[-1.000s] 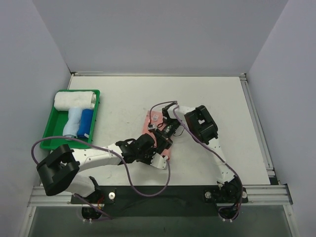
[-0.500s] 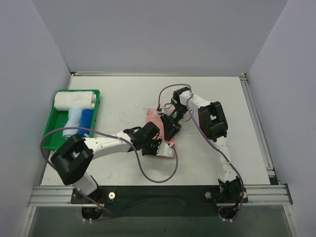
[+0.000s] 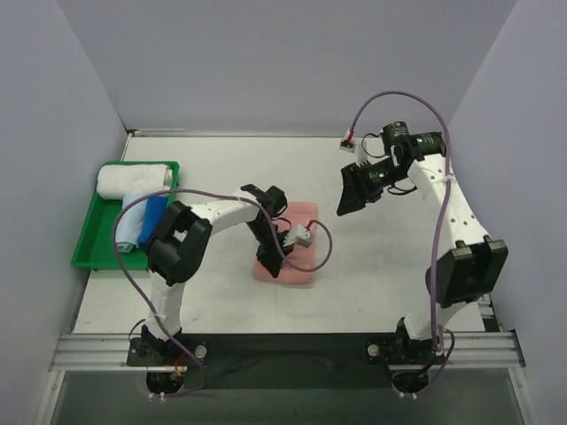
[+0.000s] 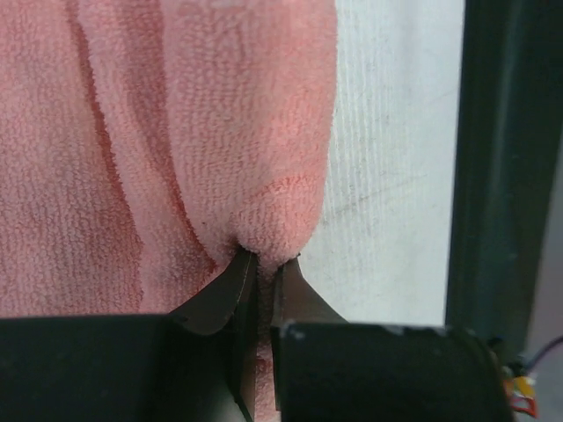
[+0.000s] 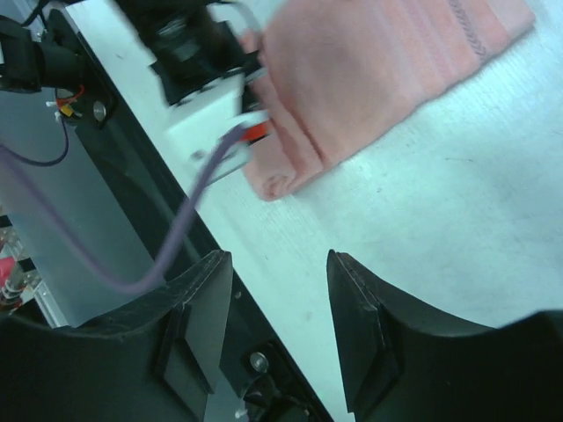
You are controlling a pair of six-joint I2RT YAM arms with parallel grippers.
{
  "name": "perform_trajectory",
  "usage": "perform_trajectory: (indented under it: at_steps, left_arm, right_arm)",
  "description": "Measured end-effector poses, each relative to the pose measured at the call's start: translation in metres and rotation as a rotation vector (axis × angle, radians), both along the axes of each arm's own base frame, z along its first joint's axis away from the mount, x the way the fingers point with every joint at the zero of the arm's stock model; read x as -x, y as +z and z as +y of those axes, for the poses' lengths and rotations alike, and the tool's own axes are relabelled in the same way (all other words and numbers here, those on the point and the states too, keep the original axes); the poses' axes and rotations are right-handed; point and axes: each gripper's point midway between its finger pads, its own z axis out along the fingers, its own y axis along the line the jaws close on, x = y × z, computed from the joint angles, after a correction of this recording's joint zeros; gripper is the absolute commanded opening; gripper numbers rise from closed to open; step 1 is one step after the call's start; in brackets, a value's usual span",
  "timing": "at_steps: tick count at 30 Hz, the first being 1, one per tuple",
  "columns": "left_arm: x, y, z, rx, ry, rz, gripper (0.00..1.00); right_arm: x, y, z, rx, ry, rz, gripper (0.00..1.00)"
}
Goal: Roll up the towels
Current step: Roll the towel
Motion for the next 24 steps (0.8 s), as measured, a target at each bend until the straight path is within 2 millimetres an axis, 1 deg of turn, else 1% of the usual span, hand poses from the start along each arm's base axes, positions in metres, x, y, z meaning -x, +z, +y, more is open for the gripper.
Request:
perform_trajectory:
  at_steps: [3,7,9,11,13,15,17,20,24]
  left_arm:
    - [-0.002,-0.001,0.001,-0.019,0.045,0.150,0.00]
    - [-0.009,-0.001,0.000,-0.045,0.125,0.357,0.00]
    - [-0.010,-0.001,0.001,-0.054,0.165,0.442,0.00]
    - [-0.012,-0.001,0.002,-0.063,0.199,0.507,0.00]
    - [-0.014,-0.001,0.002,-0.083,0.227,0.557,0.00]
    - [-0.014,-0.001,0.001,-0.107,0.243,0.590,0.01]
    - [-0.015,-0.001,0.001,-0.126,0.255,0.612,0.02]
    - [-0.015,-0.002,0.000,-0.157,0.278,0.640,0.03]
    - [-0.014,-0.002,0.001,-0.200,0.320,0.684,0.11]
  right_arm:
    - [0.031,0.016,0.000,-0.018,0.011,-0.067,0.48]
    - [0.069,0.021,0.002,-0.010,0.054,-0.141,0.49]
    - [0.090,0.018,0.010,0.017,0.119,-0.186,0.49]
    - [0.115,0.015,0.024,0.036,0.217,-0.225,0.49]
    - [0.132,0.011,0.036,0.045,0.298,-0.244,0.52]
    - [0.138,0.000,0.045,0.084,0.352,-0.274,0.53]
    - [0.142,-0.016,0.054,0.153,0.410,-0.296,0.53]
    - [0.144,-0.045,0.079,0.256,0.523,-0.322,0.54]
    - [0.128,-0.086,0.106,0.377,0.606,-0.389,0.64]
